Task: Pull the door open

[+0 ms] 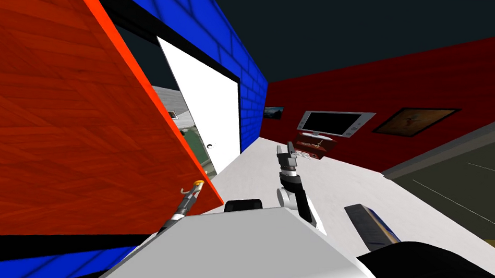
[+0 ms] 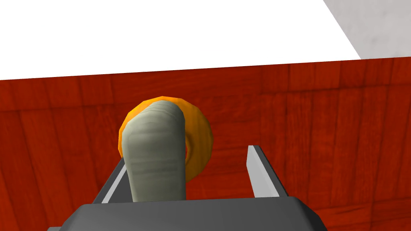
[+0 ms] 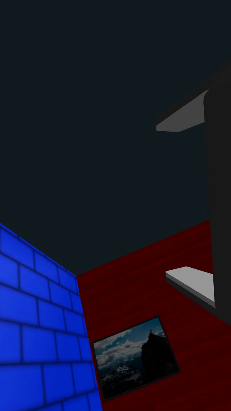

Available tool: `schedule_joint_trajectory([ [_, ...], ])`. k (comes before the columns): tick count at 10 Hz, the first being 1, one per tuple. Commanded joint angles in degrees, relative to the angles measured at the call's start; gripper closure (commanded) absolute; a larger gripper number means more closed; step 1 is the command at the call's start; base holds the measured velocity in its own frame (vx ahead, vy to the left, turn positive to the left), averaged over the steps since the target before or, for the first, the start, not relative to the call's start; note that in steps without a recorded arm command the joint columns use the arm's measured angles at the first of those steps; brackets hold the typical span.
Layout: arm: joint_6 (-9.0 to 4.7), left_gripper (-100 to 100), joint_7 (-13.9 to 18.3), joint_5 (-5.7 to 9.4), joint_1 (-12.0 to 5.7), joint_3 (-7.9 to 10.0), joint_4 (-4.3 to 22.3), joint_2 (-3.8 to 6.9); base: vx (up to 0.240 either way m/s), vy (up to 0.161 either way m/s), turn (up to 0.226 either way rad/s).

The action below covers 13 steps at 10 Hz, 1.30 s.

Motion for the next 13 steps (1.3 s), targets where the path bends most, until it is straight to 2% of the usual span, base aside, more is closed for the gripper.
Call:
schedule_joint_trajectory([
  [1,-1.58,100,-0.25,-0.95,1.68,-1.46,0.20,-0.93,0.015,0.002,-0.143],
  [5,-6.27,100,0.05,-1.16,3.15,-1.34,2.26,0.13,-0.015,0.012,-0.052],
  [7,-6.80,100,0.10,-1.19,3.32,-1.33,2.43,0.25,-0.039,0.014,-0.014],
  [8,-8.43,100,0.25,-1.28,3.83,-1.29,2.88,0.61,-0.039,0.016,-0.039],
  [10,-8.43,100,0.25,-1.28,3.83,-1.29,2.88,0.61,-0.028,0.008,-0.001],
  [11,-11.27,100,0.55,-1.46,4.72,-1.22,3.49,1.22,-0.086,0.022,-0.030],
  [12,-12.41,100,0.68,-1.54,5.08,-1.20,3.67,1.45,-0.121,0.046,-0.022],
  [13,-12.98,100,0.75,-1.58,5.26,-1.19,3.76,1.57,-0.103,0.031,0.000],
])
